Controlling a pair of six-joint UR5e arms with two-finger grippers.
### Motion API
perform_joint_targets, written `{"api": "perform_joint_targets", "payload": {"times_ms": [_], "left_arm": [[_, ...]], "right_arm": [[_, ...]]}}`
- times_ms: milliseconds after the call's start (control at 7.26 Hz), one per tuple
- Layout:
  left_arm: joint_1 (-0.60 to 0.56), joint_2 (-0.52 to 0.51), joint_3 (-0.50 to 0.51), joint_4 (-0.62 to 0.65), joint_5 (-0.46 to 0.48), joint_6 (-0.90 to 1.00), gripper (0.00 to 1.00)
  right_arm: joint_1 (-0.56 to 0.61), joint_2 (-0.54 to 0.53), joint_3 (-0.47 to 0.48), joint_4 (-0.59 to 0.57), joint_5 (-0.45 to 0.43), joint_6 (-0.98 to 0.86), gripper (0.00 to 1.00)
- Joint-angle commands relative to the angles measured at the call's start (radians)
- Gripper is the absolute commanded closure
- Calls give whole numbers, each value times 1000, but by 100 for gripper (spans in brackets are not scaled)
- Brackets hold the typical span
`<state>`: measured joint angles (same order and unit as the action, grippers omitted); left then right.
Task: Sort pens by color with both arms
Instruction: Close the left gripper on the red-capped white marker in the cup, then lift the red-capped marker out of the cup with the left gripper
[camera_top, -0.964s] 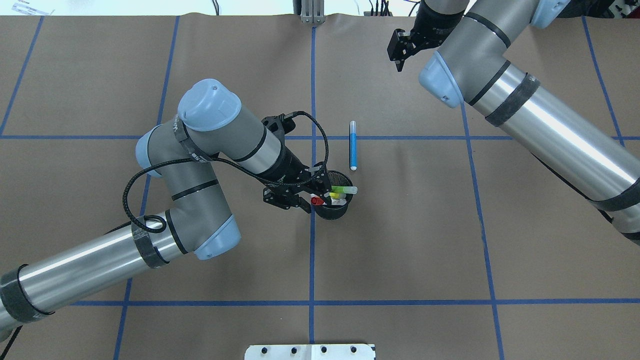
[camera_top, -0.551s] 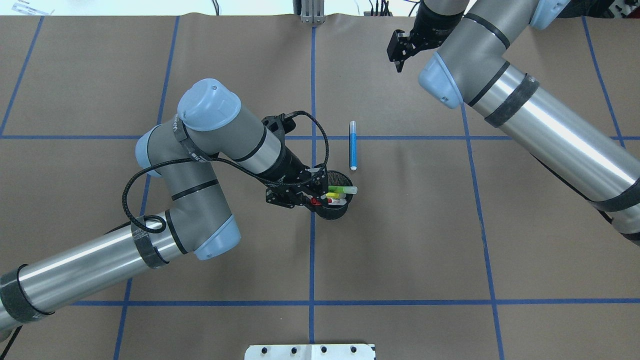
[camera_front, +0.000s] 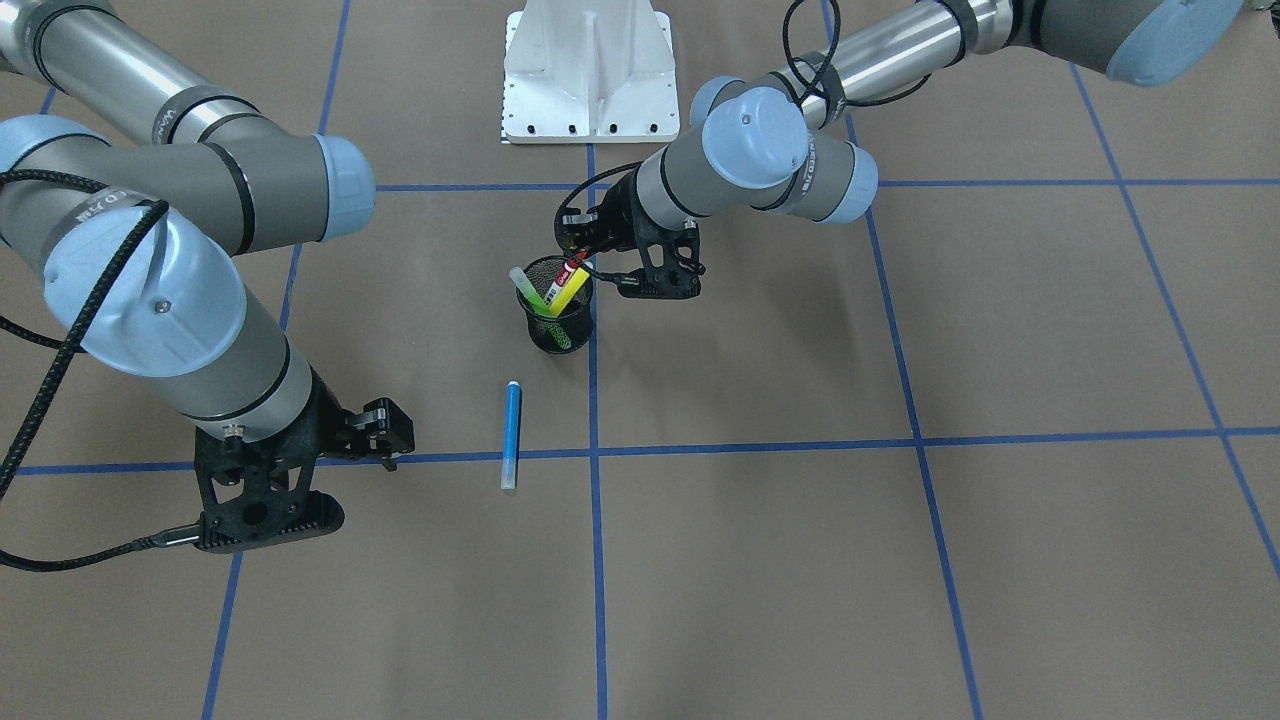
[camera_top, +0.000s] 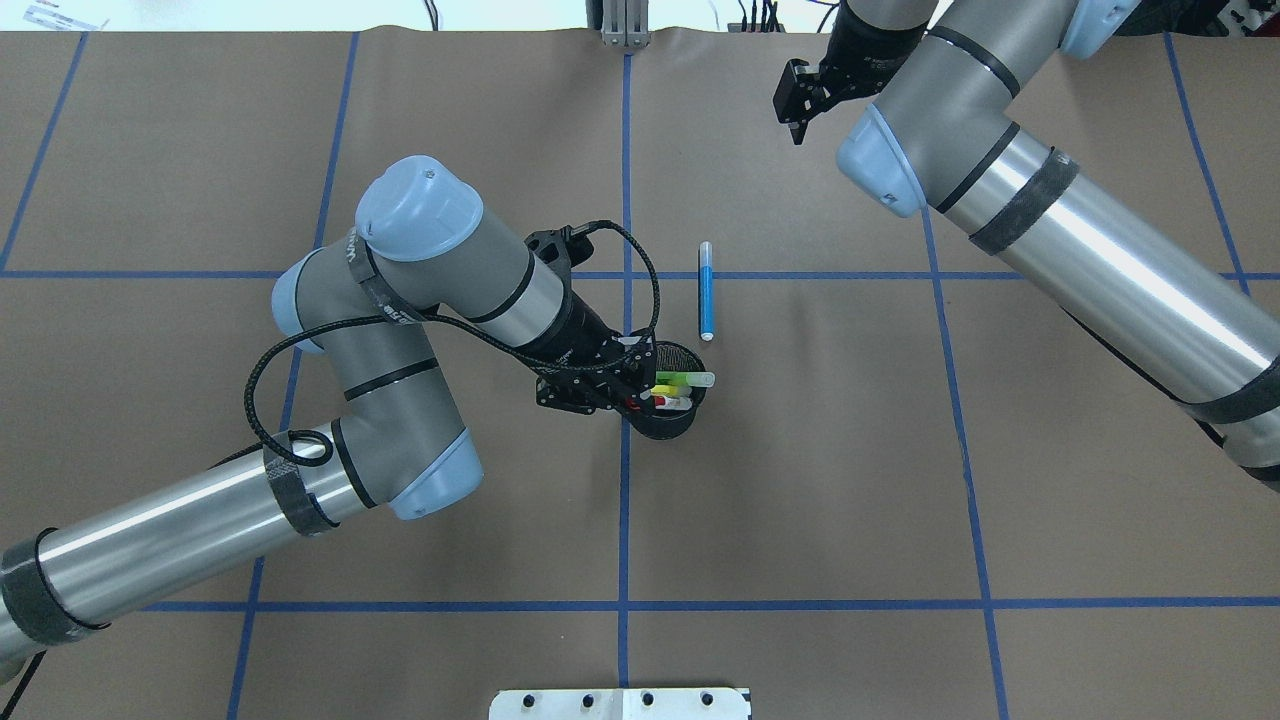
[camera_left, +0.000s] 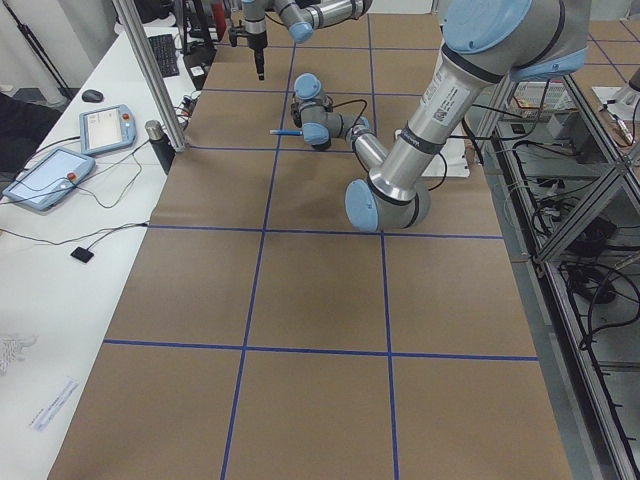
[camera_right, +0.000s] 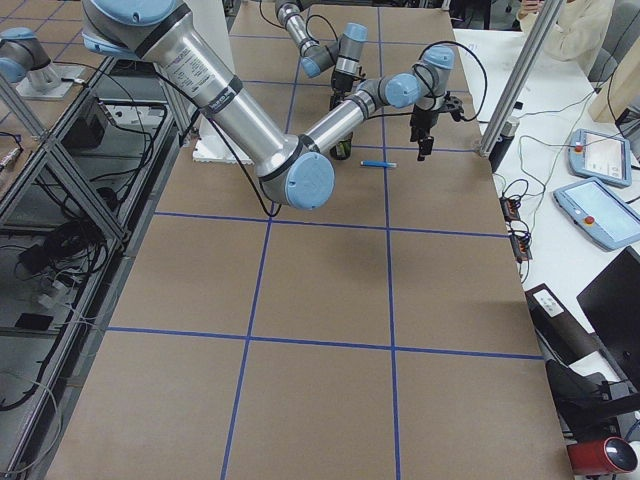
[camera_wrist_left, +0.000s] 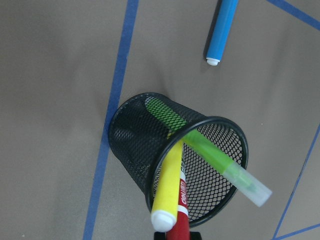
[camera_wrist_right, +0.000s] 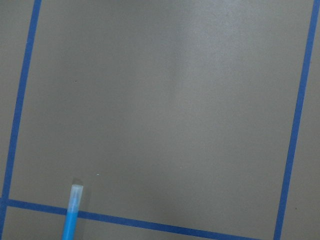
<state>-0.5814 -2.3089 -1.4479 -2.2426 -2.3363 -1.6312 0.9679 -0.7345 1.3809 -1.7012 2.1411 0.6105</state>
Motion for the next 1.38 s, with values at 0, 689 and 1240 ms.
{"api": "perform_joint_targets", "payload": {"times_ms": [0, 689, 1240], "left_arm": [[-5, 0, -21, 3, -5, 1, 87], [-167, -27, -66, 27, -193, -10, 87], [-282, -59, -63, 55, -244, 0, 87]], "right_arm": [[0, 0, 0, 0, -1, -1, 1], [-2, 0, 3, 2, 2, 9, 1], [-18, -11, 39, 0, 5, 32, 1]]}}
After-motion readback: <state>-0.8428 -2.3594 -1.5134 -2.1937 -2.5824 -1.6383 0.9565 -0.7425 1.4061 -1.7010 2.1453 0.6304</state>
